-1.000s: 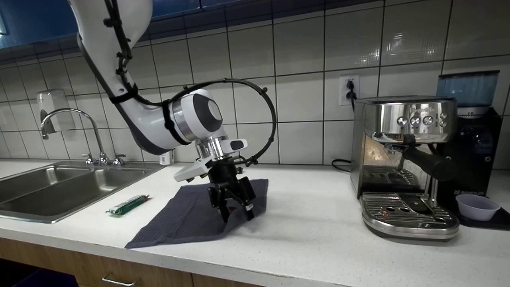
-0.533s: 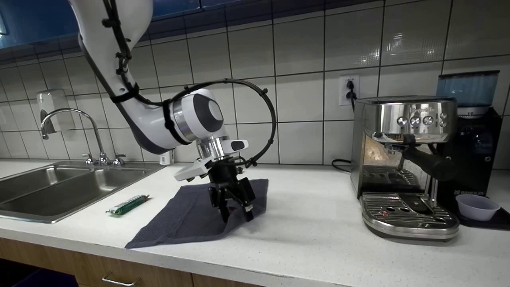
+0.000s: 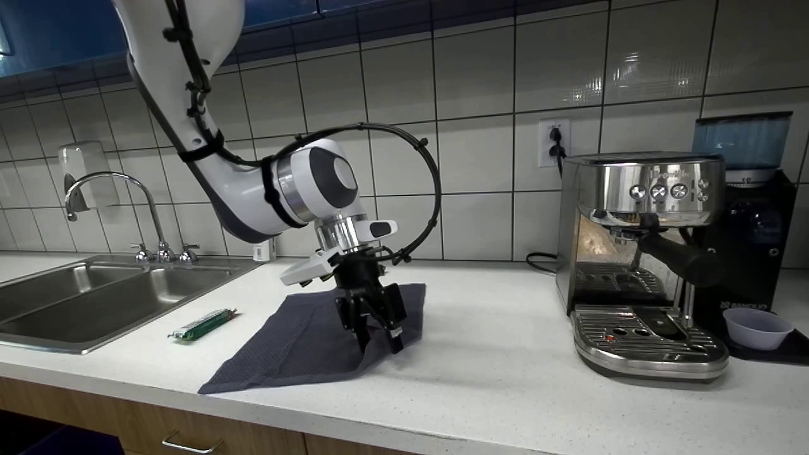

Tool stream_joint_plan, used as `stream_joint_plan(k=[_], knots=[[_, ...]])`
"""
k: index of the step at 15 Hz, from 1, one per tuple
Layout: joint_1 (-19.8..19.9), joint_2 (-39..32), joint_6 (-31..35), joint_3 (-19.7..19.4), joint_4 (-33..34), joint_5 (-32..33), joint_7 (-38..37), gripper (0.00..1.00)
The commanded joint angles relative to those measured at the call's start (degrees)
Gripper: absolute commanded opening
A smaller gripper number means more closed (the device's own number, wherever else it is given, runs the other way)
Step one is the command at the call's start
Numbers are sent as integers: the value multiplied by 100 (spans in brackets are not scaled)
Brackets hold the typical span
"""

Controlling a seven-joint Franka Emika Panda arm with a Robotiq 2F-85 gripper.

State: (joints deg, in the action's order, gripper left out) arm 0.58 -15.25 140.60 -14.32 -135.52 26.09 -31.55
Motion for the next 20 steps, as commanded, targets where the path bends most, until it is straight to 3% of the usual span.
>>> stream_joint_plan(k=[1,6,8,20], knots=[[-4,16,-179,-7,98,-52,-73,51],[-16,53,-164,-15,50,-16,-88,11],[-16,61,-159,-21,43,-8,-98,0],[33,423,-130,-51,-160,-65,-34,1]])
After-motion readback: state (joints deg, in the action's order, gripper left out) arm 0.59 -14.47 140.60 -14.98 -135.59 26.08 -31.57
